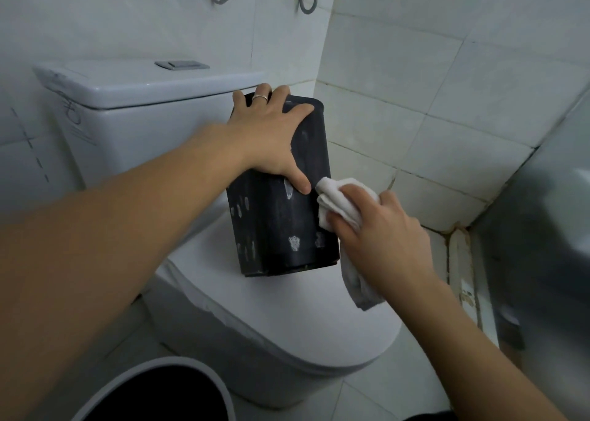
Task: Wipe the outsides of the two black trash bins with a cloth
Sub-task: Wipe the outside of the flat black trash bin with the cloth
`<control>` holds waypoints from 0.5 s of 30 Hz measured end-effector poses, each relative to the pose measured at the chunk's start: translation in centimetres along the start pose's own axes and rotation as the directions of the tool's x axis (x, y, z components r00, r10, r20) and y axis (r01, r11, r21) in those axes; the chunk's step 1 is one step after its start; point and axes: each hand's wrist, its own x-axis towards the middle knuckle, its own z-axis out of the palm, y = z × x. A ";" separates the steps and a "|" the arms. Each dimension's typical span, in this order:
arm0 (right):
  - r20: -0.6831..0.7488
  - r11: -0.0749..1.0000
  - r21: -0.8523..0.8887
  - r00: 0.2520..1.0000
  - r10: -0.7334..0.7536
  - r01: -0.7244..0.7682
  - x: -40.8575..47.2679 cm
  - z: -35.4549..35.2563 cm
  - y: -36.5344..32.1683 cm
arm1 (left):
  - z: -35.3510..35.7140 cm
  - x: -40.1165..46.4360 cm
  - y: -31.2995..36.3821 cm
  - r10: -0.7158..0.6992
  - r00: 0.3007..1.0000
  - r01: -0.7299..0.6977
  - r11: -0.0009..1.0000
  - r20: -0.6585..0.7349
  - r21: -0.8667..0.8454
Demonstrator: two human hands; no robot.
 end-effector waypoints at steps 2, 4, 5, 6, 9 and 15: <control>0.007 0.999 -0.016 1.000 -0.029 0.029 -0.9 0.1 0.1 | -0.1 0.1 -0.1 -0.005 1.000 0.005 1.000 0.014 -0.005; 0.028 0.998 -0.048 0.998 -0.048 0.049 -2.3 0.2 0.4 | -0.1 0.1 -0.1 -0.002 1.000 0.002 1.000 0.019 -0.002; 0.037 0.996 -0.072 0.998 -0.050 0.053 -3.0 0.3 0.6 | -0.1 0.1 0.0 0.002 1.000 -0.002 1.000 0.017 -0.001; 0.046 0.993 -0.100 0.998 -0.052 0.056 -3.7 0.4 0.7 | -0.1 0.1 0.1 0.006 1.000 -0.006 1.000 0.012 -0.001; 0.074 0.986 -0.155 0.996 -0.057 0.068 -4.6 0.2 0.9 | -0.2 0.1 0.5 0.012 1.000 -0.012 1.000 -0.005 0.005; 0.004 0.996 -0.086 1.000 0.006 -0.006 -1.5 -0.3 0.1 | -0.3 0.0 1.4 0.000 1.000 0.001 0.999 -0.024 0.038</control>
